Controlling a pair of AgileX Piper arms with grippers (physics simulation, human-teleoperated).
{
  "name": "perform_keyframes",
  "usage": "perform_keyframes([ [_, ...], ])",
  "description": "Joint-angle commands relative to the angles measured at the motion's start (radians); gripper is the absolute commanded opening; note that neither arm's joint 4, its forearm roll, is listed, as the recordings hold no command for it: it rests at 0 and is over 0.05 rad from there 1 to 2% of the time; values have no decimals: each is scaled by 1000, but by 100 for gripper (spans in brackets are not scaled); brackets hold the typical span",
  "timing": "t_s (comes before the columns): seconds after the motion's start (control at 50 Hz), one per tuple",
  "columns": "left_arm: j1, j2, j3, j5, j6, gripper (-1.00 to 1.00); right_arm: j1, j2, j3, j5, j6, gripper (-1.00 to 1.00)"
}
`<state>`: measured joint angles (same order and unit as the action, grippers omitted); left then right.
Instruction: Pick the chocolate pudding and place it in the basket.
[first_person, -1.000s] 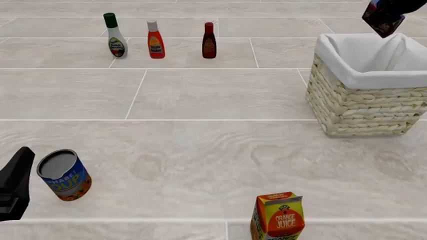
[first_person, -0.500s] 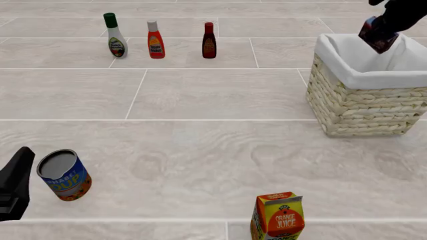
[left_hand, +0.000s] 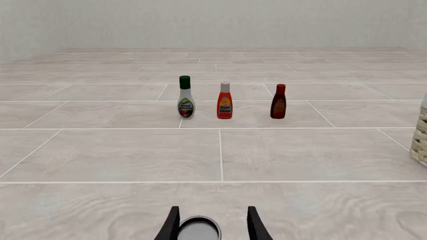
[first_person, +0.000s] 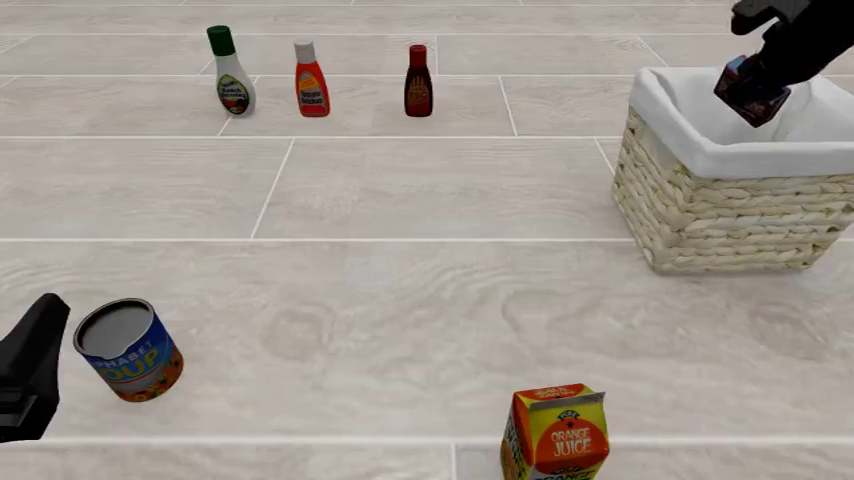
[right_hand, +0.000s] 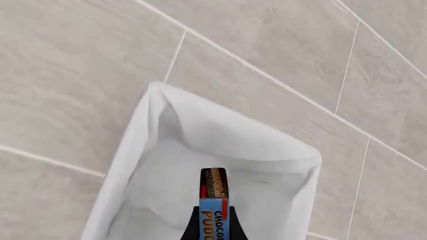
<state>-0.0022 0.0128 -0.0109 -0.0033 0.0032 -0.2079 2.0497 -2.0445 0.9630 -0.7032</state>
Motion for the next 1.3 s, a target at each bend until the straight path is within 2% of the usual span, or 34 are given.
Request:
perform_keyframes([
  [0.02,1,-7,3,4,0,100,-8,4,18,-17,5,-100],
  [0.7,1,-7,3,4,0,100,-23,40,81,-79,1,-100],
  [0.88,1,-7,3,4,0,100,-16,38,128,-106,0,-100],
  [1.3,1,-7,3,4,0,100,-20,62,145,-135,9,-100],
])
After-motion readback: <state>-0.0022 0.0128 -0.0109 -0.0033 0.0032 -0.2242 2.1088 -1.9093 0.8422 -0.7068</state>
